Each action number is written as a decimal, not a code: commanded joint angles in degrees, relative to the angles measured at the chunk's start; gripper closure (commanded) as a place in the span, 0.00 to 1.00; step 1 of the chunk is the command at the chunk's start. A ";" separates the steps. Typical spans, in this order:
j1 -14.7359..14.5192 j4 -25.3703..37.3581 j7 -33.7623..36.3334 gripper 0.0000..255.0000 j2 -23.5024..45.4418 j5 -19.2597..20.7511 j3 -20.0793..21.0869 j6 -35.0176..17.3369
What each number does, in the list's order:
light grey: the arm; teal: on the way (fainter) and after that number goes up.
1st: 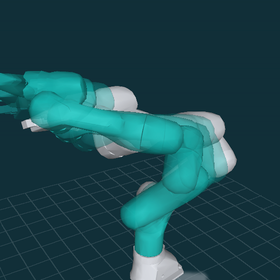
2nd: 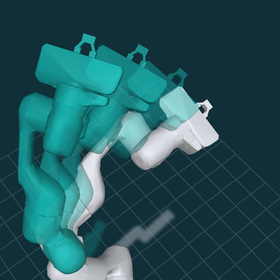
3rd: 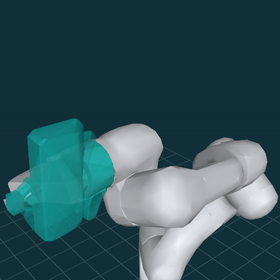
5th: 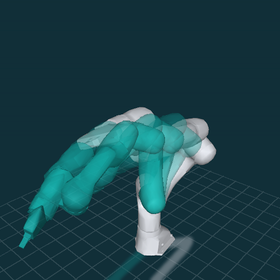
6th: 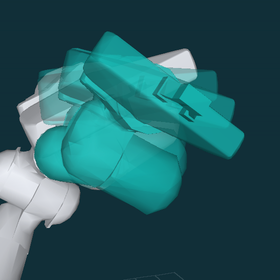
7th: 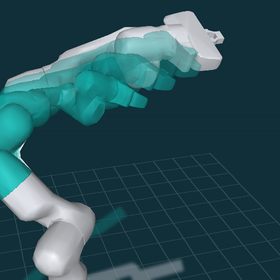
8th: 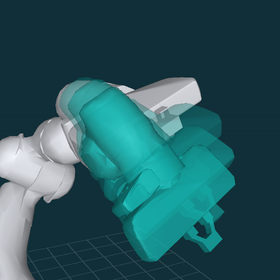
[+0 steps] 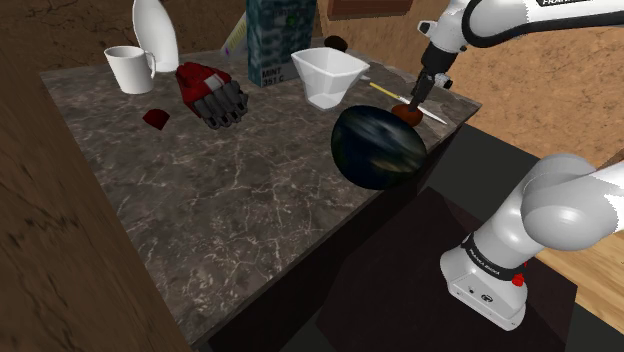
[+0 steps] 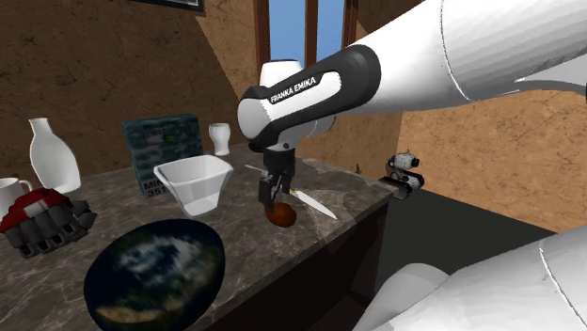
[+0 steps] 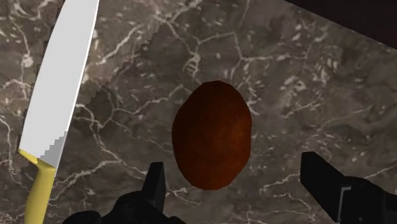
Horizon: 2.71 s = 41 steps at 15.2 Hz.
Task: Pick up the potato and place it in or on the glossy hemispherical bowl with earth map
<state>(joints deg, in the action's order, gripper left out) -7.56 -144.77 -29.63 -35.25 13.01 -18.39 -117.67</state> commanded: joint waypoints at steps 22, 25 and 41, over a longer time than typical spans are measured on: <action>-0.77 -3.51 -3.39 1.00 4.70 0.66 -3.09 -9.04; -0.77 -3.51 -3.39 1.00 4.71 0.66 -3.09 -9.04; -1.22 5.82 -3.67 1.00 1.50 -0.72 -0.96 3.46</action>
<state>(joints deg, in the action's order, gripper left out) -8.77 -139.67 -33.17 -33.61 12.37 -19.40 -115.06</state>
